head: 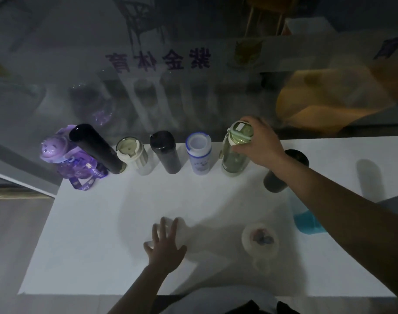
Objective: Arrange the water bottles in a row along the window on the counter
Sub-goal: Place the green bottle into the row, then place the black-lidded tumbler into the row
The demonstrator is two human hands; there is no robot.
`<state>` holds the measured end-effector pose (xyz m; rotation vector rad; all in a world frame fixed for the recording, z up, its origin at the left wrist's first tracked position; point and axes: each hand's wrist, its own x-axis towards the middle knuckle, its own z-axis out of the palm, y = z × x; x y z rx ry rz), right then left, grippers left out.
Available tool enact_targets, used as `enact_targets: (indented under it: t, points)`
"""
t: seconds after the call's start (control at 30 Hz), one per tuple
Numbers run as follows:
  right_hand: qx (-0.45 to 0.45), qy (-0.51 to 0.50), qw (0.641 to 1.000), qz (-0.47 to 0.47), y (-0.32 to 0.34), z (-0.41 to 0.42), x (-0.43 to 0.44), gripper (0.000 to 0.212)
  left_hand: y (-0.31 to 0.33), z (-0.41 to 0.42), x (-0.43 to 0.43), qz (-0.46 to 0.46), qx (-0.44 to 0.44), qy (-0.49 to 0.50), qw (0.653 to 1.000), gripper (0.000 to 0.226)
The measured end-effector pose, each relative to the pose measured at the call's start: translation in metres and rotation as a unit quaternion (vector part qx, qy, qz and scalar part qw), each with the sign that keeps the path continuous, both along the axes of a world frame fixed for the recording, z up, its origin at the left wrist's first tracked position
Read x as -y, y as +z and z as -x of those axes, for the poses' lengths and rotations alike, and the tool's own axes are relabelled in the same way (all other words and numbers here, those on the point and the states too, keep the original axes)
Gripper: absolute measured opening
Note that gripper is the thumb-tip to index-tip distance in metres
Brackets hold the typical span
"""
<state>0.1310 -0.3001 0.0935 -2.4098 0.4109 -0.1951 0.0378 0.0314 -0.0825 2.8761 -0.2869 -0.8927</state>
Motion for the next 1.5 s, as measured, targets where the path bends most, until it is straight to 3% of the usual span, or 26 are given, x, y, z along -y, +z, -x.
enact_targets:
  t: [0.47,0.6,0.7,0.87,1.0,1.13,1.5]
  points:
    - [-0.053,0.014,0.997,0.050,0.002,-0.010,-0.003,0.078,0.012,0.003,0.001,0.024,-0.028,0.014,0.999,0.083]
    - [-0.078,0.013,0.997,0.014,0.011,-0.006,-0.006,0.089,0.012,-0.002,0.006,0.030,-0.011,0.007,0.999,0.080]
    - [-0.070,-0.014,0.997,-0.026,0.022,0.006,0.001,0.093,0.013,-0.003,0.014,0.045,-0.010,-0.026,0.999,0.080]
    - [-0.042,-0.089,0.995,-0.014,0.029,0.046,0.031,0.071,0.008,0.001,0.032,0.062,0.000,-0.096,0.993,0.080]
    - [-0.123,-0.132,0.983,0.024,0.011,0.086,0.048,0.077,0.002,0.006,0.046,0.060,-0.006,-0.118,0.991,0.080]
    - [-0.187,-0.116,0.976,0.012,-0.011,0.104,0.056,0.090,-0.001,0.014,0.055,0.059,-0.013,-0.133,0.989,0.082]
    - [-0.196,-0.035,0.978,0.059,-0.015,0.072,0.074,0.079,-0.002,0.016,0.058,0.023,0.000,-0.134,0.991,0.086]
